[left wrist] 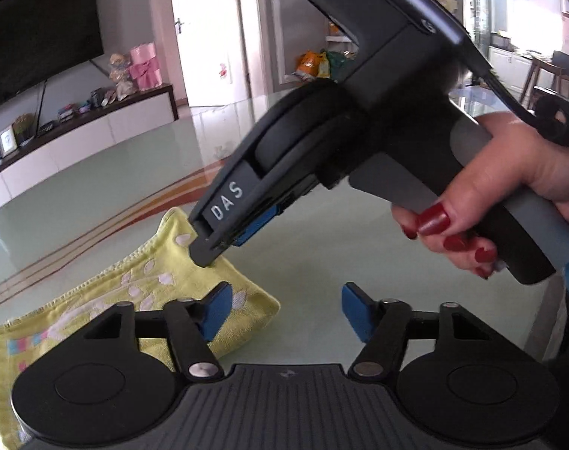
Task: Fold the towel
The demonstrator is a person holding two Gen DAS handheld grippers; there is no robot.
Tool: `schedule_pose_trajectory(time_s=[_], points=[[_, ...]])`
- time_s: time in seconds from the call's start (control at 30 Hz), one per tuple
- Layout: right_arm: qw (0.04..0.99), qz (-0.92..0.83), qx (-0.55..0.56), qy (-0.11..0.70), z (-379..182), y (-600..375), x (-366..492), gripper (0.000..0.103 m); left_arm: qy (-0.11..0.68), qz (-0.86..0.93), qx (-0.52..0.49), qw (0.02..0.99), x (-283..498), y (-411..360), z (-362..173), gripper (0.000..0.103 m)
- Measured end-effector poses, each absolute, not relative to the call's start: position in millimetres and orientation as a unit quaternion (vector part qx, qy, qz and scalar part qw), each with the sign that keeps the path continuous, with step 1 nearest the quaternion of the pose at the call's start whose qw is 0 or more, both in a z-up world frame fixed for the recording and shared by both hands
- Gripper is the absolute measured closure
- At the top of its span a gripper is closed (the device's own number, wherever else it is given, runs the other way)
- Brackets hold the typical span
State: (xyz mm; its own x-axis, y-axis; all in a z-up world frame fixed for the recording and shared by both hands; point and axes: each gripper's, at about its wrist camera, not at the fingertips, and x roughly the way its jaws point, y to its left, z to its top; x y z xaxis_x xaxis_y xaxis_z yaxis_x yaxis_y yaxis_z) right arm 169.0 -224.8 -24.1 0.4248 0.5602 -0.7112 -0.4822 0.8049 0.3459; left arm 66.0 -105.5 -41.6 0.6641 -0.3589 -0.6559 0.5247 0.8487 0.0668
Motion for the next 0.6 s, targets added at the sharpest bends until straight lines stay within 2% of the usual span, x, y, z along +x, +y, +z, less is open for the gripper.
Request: schedule_pose_trajectory(time_s=[0.07, 0.23, 0.3, 0.43, 0.6], points=[[0.841, 0.314, 0.052, 0.437, -25.3, -227.2, 171.7, 0.073, 0.337, -0.236, 0.125, 0.903, 69.7, -104.5, -46.8, 0.049], [0.839, 0.325, 0.058, 0.432, -26.4, -225.3, 179.4, 0.073, 0.337, -0.23, 0.128, 0.904, 67.7, -103.7, -46.7, 0.052], [0.838, 0.331, 0.06, 0.429, -26.9, -223.2, 182.3, 0.073, 0.337, -0.228, 0.127, 0.905, 67.1, -102.2, -46.7, 0.055], [0.836, 0.337, 0.073, 0.426, -28.4, -222.6, 186.6, 0.073, 0.34, -0.214, 0.125, 0.907, 67.3, -99.4, -45.2, 0.07], [0.836, 0.339, 0.081, 0.424, -28.1, -225.4, 187.5, 0.074, 0.343, -0.214, 0.118, 0.907, 66.2, -95.8, -42.2, 0.075]])
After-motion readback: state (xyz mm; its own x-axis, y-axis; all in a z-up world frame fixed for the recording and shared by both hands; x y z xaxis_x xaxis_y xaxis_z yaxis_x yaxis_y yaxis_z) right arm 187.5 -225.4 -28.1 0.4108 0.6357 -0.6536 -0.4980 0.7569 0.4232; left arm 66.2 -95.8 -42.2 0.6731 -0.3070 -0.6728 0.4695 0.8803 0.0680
